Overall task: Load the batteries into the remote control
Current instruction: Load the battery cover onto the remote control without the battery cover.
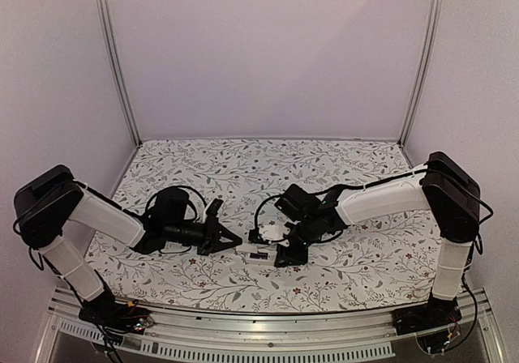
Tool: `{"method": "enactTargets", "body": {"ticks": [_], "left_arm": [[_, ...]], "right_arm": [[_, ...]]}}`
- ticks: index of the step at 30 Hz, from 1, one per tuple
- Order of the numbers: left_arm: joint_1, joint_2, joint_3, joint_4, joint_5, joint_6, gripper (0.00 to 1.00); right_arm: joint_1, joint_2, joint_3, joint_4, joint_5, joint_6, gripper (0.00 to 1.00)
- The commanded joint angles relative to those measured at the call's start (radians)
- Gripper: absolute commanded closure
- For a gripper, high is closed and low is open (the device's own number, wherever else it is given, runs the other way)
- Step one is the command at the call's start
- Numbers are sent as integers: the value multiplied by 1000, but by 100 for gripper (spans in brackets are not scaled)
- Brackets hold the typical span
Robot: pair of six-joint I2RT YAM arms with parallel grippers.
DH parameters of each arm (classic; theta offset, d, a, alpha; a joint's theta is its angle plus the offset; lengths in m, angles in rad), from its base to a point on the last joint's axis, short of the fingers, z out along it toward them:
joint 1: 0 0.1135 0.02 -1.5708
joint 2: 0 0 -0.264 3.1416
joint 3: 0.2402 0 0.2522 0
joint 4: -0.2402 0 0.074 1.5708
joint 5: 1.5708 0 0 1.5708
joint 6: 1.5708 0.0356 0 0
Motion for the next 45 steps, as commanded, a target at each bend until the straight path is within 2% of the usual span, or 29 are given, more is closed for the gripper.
{"method": "enactTargets", "body": {"ticks": [1,5,7,8,10,22,28,45], "left_arm": [[17,48,29,94,54,19,100],[17,77,62,101,97,36,100],[17,97,87,94,129,41,100],[17,106,96,87,139,47,100],[17,113,104,77,145,52,100],[16,149,103,43,154,64,100],[17,180,108,62,142,53,100],[12,212,138,39,131,59,100]], "right_arm": [[-16,49,31,12,31,-1,69],[-18,43,32,20,7,4,66],[-19,30,20,29,-1,0,51],[-19,24,12,32,-2,-4,46],[-18,7,1,40,6,-10,44],[-20,-36,-22,64,-10,-11,41],[-21,-50,-23,62,-20,-8,34],[-21,-23,15,36,-43,-20,36]]}}
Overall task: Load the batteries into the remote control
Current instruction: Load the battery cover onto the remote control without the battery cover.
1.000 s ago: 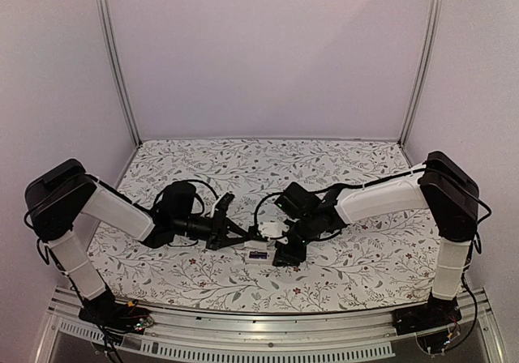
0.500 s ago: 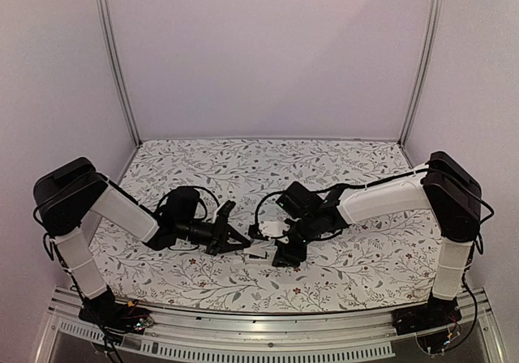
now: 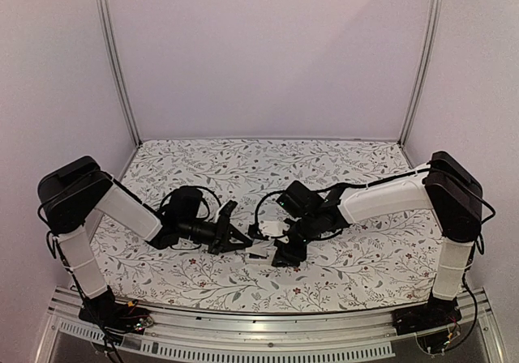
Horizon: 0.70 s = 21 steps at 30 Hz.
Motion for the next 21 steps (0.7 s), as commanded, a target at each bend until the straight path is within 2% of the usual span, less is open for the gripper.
{"method": "enactTargets", "body": {"ticks": [1,21], "left_arm": [[9,15,22,-23,-3,17,100],[-23,40,26,-40,-9,16,100]], "right_arm": [[-8,-8,25,-12,-23,-9,36],[-8,18,50,-31,-32,-17,41]]}}
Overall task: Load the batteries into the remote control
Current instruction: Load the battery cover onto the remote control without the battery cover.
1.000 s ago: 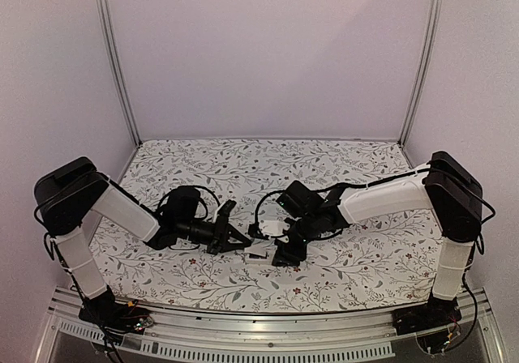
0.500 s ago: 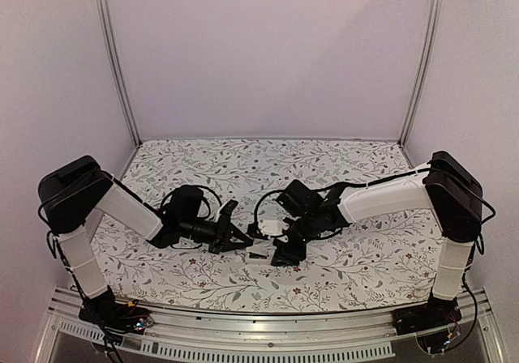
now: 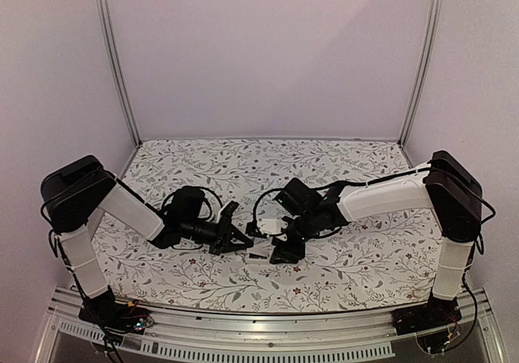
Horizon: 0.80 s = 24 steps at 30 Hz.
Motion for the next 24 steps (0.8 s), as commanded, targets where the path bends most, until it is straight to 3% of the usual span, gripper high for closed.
{"method": "enactTargets", "body": {"ticks": [1,19,24], "left_arm": [[-15,17,7,-26,-9,13,100],[-20,16,-39,94,19,-68,100],[-21,13,-28,23,-22,-40,100]], "right_arm": [[-9,18,26,-18,-22,-8,42],[-7,25,27,-24,-16,-5,45],[-7,26,27,-24,-23,-3,46]]}}
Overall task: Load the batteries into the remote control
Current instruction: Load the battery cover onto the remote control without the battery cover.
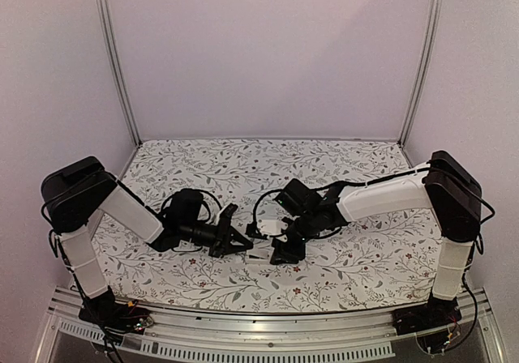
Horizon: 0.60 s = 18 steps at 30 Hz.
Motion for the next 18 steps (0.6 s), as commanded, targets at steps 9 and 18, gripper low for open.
{"method": "enactTargets", "body": {"ticks": [9,18], "left_arm": [[-24,13,34,-125,-59,66,100],[-29,-9,38,-188,-88,94,99]], "right_arm": [[-4,37,53,-19,-26,1,46],[9,61,88,-39,-32,-7,46]]}}
